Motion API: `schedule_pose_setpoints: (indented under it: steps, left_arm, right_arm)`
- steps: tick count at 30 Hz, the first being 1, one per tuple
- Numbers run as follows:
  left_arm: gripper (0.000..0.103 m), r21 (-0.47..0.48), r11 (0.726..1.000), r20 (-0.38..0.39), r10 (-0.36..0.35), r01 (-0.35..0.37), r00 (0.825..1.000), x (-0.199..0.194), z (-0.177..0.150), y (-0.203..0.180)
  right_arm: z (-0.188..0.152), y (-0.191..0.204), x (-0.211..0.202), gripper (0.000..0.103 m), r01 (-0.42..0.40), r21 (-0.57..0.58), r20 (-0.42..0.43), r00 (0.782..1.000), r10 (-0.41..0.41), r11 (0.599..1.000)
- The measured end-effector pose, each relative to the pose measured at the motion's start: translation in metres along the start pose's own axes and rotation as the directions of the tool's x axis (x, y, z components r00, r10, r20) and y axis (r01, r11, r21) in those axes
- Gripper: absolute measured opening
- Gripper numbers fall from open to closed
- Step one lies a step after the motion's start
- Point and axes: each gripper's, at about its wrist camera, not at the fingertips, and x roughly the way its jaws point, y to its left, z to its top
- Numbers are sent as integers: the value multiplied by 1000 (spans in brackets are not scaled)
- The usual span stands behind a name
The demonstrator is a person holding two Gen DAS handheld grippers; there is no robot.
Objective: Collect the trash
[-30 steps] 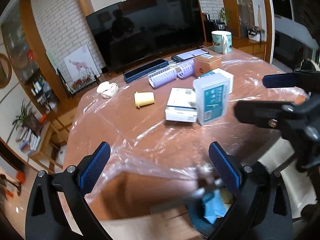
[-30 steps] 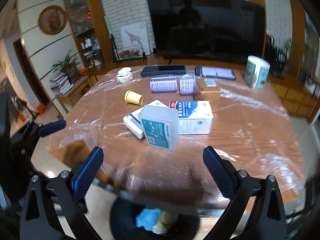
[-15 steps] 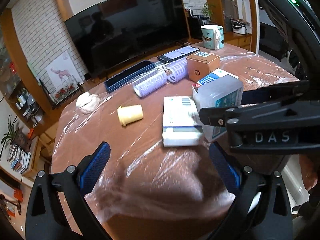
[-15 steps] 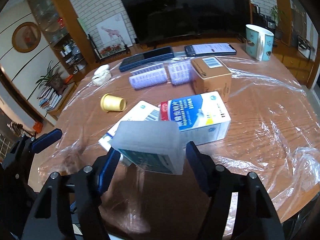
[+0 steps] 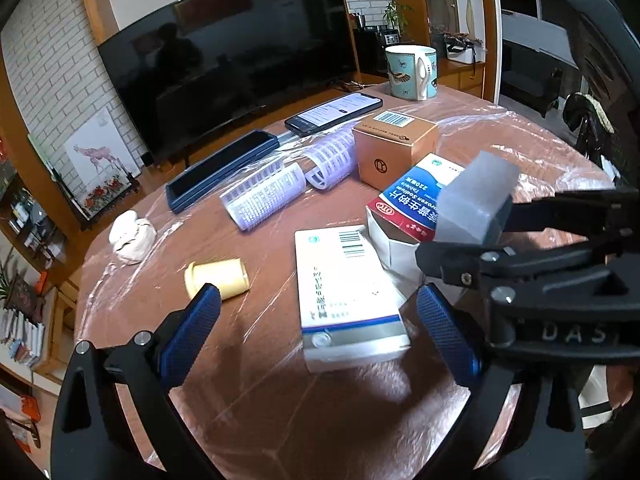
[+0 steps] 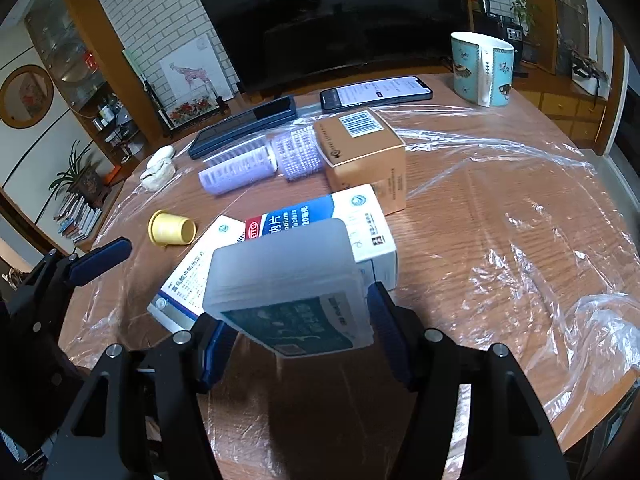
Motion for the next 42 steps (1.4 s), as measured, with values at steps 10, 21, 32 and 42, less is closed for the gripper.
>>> schedule_pose_setpoints:
  steps: [10, 21, 32, 42]
  left_arm:
    - [55, -99, 989, -75, -121, 113, 990, 22, 9, 11]
    - [37, -191, 972, -86, -157, 139, 984, 18, 8, 23]
    - [77, -98, 994, -104, -65, 55, 992, 19, 20, 9]
    - [79, -145, 981, -147, -154, 132, 977, 26, 25, 3]
  right_arm:
    - [3, -12, 4, 64, -46, 17, -6, 999, 46, 999]
    - [5, -24, -6, 57, -113, 33, -11, 994, 113, 993]
    - [7, -22, -5, 57, -113, 5, -21, 993, 113, 994]
    - [10, -34, -10, 57, -62, 6, -17, 998, 62, 998]
